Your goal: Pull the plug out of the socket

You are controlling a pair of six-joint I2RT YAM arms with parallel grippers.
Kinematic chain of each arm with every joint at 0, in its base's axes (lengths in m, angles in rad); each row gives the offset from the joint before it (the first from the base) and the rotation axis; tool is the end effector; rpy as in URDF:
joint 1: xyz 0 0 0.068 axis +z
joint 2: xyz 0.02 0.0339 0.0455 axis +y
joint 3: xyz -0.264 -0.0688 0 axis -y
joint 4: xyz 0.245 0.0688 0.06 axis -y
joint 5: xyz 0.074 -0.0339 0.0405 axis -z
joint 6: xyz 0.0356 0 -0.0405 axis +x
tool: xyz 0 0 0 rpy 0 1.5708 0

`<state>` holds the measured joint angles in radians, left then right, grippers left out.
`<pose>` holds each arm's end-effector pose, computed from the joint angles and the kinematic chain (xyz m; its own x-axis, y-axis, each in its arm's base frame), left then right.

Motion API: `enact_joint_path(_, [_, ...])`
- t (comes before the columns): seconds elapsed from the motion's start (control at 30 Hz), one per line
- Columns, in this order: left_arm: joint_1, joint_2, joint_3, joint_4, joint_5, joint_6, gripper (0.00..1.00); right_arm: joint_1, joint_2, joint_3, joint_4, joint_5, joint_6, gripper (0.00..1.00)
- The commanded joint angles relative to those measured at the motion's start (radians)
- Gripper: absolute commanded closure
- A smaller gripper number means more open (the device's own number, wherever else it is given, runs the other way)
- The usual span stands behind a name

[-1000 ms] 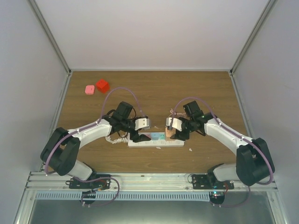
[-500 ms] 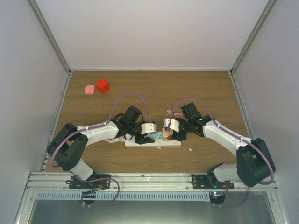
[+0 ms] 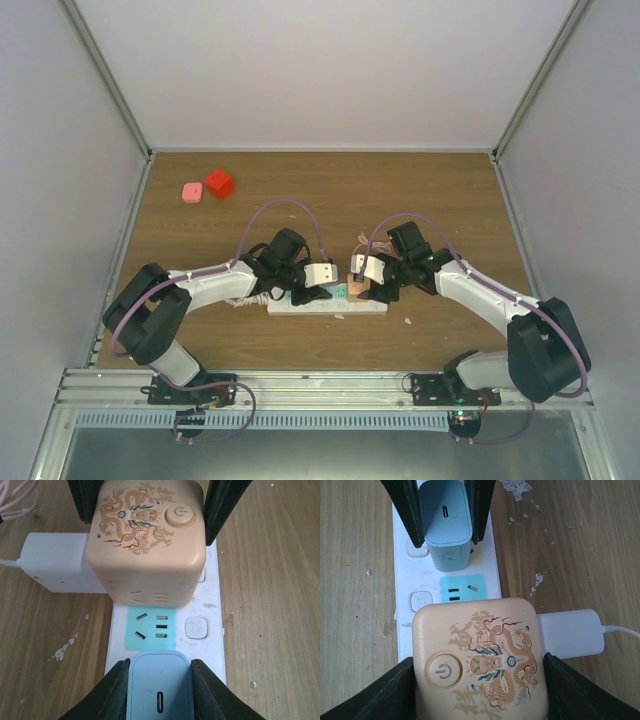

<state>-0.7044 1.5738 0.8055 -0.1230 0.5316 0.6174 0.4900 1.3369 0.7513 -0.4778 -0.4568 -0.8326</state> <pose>0.2203 -0.2109 0.1690 -0.0196 0.6716 -0.7407 0.9962 0.0758 0.0423 0.2111 0.1304 0.1923 -0.0667 -0.7879 -0.6121 -0.9819 0.1608 -0.1000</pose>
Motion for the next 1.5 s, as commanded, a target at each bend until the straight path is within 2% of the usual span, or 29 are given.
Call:
enact_joint_path(0.0, [-0.015,-0.008,0.041,-0.012,0.087,-0.048,0.78,0.027,0.043,-0.064,-0.064,0.035,-0.016,0.55])
enact_joint_path(0.3, [-0.015,-0.055,0.054,-0.015,0.122,-0.068,0.84,0.027,0.049,-0.066,-0.068,0.034,-0.02,0.57])
enact_joint_path(1.0, [0.0,-0.114,0.068,-0.063,0.113,-0.052,0.85,0.03,0.052,-0.06,-0.068,0.032,-0.013,0.57])
enact_joint_path(1.23, [0.071,-0.154,0.086,-0.135,0.145,-0.044,0.85,0.03,0.042,-0.056,-0.069,0.027,-0.008,0.55])
enact_joint_path(1.47, [0.214,-0.176,0.125,-0.205,0.219,-0.049,0.84,0.03,0.04,-0.053,-0.071,0.021,-0.005,0.54])
